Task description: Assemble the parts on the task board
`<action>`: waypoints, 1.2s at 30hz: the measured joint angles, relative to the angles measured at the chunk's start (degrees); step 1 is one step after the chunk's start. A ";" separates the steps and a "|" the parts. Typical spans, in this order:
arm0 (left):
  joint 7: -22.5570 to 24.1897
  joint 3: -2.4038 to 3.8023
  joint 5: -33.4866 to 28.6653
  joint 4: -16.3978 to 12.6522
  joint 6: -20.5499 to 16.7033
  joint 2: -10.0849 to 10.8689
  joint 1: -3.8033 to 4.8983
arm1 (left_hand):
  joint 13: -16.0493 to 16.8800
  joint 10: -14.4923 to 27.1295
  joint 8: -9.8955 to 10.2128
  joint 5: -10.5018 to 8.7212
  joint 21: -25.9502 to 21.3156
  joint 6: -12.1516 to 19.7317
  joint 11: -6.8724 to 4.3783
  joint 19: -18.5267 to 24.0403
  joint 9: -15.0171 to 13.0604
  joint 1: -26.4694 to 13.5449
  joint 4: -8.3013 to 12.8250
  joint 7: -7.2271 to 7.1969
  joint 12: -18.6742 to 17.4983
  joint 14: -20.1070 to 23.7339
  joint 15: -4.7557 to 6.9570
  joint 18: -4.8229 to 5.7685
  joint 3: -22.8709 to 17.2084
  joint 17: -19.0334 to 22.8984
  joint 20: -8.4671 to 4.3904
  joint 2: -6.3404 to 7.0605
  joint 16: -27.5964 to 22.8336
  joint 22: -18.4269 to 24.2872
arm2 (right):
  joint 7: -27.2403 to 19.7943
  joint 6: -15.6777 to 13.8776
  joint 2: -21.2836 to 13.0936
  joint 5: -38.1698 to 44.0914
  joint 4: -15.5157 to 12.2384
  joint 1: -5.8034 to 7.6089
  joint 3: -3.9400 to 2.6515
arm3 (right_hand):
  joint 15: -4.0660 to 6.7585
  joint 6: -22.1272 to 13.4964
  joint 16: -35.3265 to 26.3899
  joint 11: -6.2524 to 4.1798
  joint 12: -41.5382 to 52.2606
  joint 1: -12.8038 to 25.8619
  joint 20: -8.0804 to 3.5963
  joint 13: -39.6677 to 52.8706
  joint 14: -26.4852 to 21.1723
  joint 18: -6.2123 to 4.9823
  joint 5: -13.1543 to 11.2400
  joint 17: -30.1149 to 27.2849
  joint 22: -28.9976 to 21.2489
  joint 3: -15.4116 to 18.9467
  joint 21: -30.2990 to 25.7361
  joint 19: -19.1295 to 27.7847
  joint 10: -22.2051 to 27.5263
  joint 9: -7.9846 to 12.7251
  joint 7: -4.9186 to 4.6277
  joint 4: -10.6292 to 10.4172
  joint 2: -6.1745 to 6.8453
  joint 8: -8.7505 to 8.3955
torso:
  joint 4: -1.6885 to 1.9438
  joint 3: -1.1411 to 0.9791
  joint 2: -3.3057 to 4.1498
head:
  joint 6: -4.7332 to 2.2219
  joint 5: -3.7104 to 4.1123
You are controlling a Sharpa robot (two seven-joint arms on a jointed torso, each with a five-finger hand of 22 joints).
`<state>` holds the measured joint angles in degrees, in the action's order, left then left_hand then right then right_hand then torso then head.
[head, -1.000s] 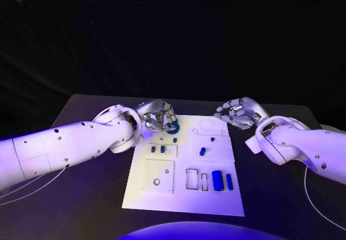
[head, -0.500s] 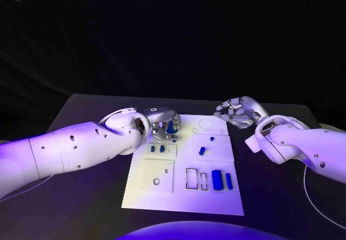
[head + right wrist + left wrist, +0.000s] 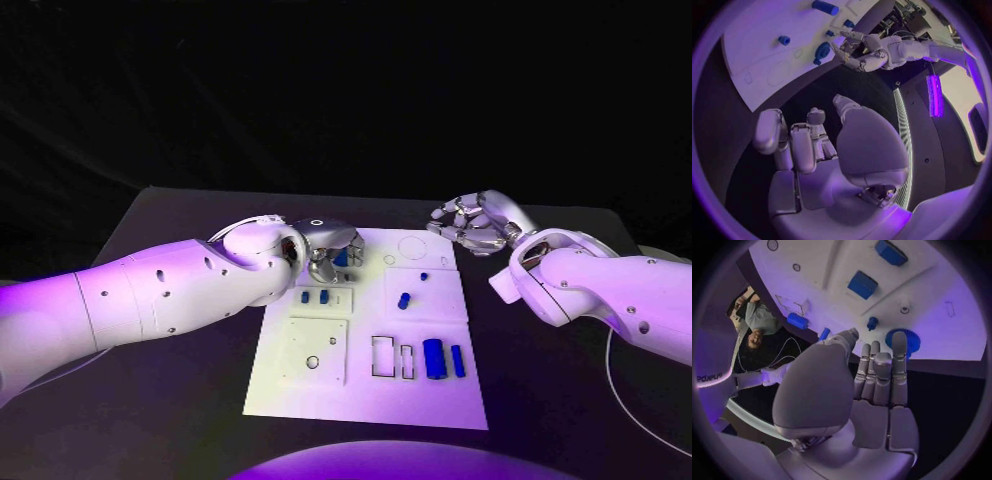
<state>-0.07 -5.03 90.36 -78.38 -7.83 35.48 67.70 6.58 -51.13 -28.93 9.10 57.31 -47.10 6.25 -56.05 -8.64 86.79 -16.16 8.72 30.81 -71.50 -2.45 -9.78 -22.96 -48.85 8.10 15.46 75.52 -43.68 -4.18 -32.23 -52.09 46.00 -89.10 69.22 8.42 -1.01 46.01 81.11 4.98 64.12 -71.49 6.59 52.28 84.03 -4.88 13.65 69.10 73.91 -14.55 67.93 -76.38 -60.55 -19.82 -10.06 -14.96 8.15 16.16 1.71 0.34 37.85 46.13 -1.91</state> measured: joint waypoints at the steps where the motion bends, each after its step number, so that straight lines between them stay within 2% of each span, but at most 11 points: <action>1: -0.10 0.00 0.10 0.21 0.17 -0.11 0.00 | -0.03 -0.06 0.19 0.00 0.44 -0.14 0.06 -0.18 0.00 0.19 0.09 0.00 -0.03 -0.07 0.07 0.01 -0.09 -0.23 0.00 -0.19 0.15 -0.50 | -0.03 -0.01 0.00 0.00 -0.01 0.00 0.00 | 0.00 0.00 0.00 0.00 -0.19 0.00 0.16 -0.08 0.00 0.00 0.00 -0.08 -0.07 0.00 -0.21 0.15 0.00 0.00 0.00 0.00 0.00 0.00 | 0.00 -0.02 0.00 | 0.00 0.00; 7: -0.55 -0.01 0.55 1.08 0.91 -0.87 -0.04 | -0.27 -1.48 0.52 0.00 2.90 -1.29 -0.23 -1.28 0.00 0.99 0.42 -0.04 -0.38 -0.90 0.31 0.01 -1.59 -1.41 -0.16 -0.53 1.51 -3.20 | -0.14 -0.07 0.00 -0.04 -0.07 -0.01 0.00 | 0.00 0.00 -0.35 0.00 -0.59 0.00 -0.02 -0.55 0.00 0.01 0.00 -0.34 -0.33 0.16 -0.45 0.39 0.41 0.00 0.00 -0.16 0.00 0.22 | 0.01 -0.03 0.01 | 0.08 0.11; 8: -0.61 -0.01 0.62 1.19 1.06 -1.00 -0.05 | -0.32 -1.63 0.52 0.00 3.31 -1.46 -0.21 -1.42 0.00 1.24 0.45 -0.02 -0.40 -1.11 0.28 0.00 -1.73 -1.70 -0.20 -0.28 1.82 -3.68 | -0.15 -0.08 0.01 -0.05 -0.07 -0.01 0.00 | 0.00 0.00 -0.35 0.22 -0.82 0.00 -0.02 -0.79 0.00 0.01 0.00 -0.34 -0.38 0.16 -0.45 0.39 0.62 0.00 0.00 -0.16 0.00 0.22 | 0.01 -0.03 0.01 | 0.12 0.13; 16: -0.93 -0.02 0.83 1.81 1.90 -1.43 -0.30 | -0.40 -2.66 0.92 0.00 5.28 -1.78 -0.41 -2.74 -0.01 1.24 0.44 0.06 -0.41 -2.22 0.41 0.01 -2.52 -3.31 -0.32 -0.28 2.99 -5.98 | -0.24 -0.11 0.02 -0.11 -0.10 -0.01 0.00 | 0.00 0.00 -0.34 0.01 -1.04 0.00 -0.02 -1.21 0.00 0.01 0.00 -0.34 -0.43 0.16 -0.65 0.39 0.81 -0.04 0.00 -0.16 0.00 0.22 | 0.00 -0.02 -0.03 | 0.27 0.21; 31: -1.38 -0.02 0.85 2.90 3.20 -2.33 -0.58 | -0.40 -3.58 1.46 0.00 6.64 -2.32 -0.52 -3.65 -0.01 1.24 0.59 0.18 -0.69 -2.93 0.70 0.00 -3.30 -4.50 -0.42 -0.28 3.80 -7.92 | -0.32 -0.13 0.07 -0.27 -0.27 0.00 -0.01 | 0.00 -0.02 -0.34 0.06 -1.13 0.00 -0.02 -1.56 0.00 0.02 0.00 -0.33 -0.44 0.16 -0.65 0.38 1.18 -0.04 0.02 -0.15 0.00 0.22 | 0.01 -0.07 -0.08 | 0.26 0.27; 33: -1.38 -0.02 0.84 3.04 3.33 -2.47 -0.69 | -0.40 -3.95 1.46 0.00 7.05 -2.60 -0.78 -3.65 -0.01 1.29 0.83 0.09 -0.70 -3.13 0.50 0.00 -3.54 -4.64 -0.42 -0.33 3.89 -8.16 | -0.33 -0.13 0.09 -0.28 -0.27 0.00 0.00 | 0.00 -0.02 -0.35 0.06 -1.14 0.00 -0.02 -1.55 0.00 0.02 0.00 -0.33 -0.44 0.16 -0.65 0.38 1.18 -0.04 0.02 -0.15 0.00 0.22 | 0.02 -0.07 -0.08 | 0.26 0.27; 36: -1.41 -0.02 0.83 3.26 3.53 -2.65 -0.83 | -0.40 -4.41 1.46 0.00 7.72 -3.10 -0.91 -3.90 -0.03 1.48 1.08 -0.02 -0.88 -3.44 0.80 0.00 -4.27 -5.04 -0.58 -0.52 4.36 -8.82 | -0.35 -0.13 0.10 -0.29 -0.28 0.00 0.01 | 0.00 -0.02 -0.34 0.06 -1.13 0.00 -0.02 -1.55 0.00 0.02 0.00 -0.33 -0.44 0.16 -0.65 0.38 1.18 -0.04 0.02 -0.15 0.00 0.22 | 0.03 -0.07 -0.08 | 0.26 0.36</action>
<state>-1.48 -5.05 91.19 -75.13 -4.30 32.84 66.87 6.18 -55.53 -27.47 9.10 65.04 -50.20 5.34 -59.95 -8.66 88.27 -15.08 8.69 29.93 -74.95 -1.65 -9.78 -27.23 -53.89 7.53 14.94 79.89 -52.50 -4.54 -32.35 -51.99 45.70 -89.38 69.22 8.42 -1.01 45.99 80.76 5.04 62.99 -71.49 6.57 50.73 84.02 -4.86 13.65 68.76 73.47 -14.40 67.28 -76.00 -59.37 -19.85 -10.04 -15.11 8.15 16.38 1.74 0.27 37.77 46.40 -1.55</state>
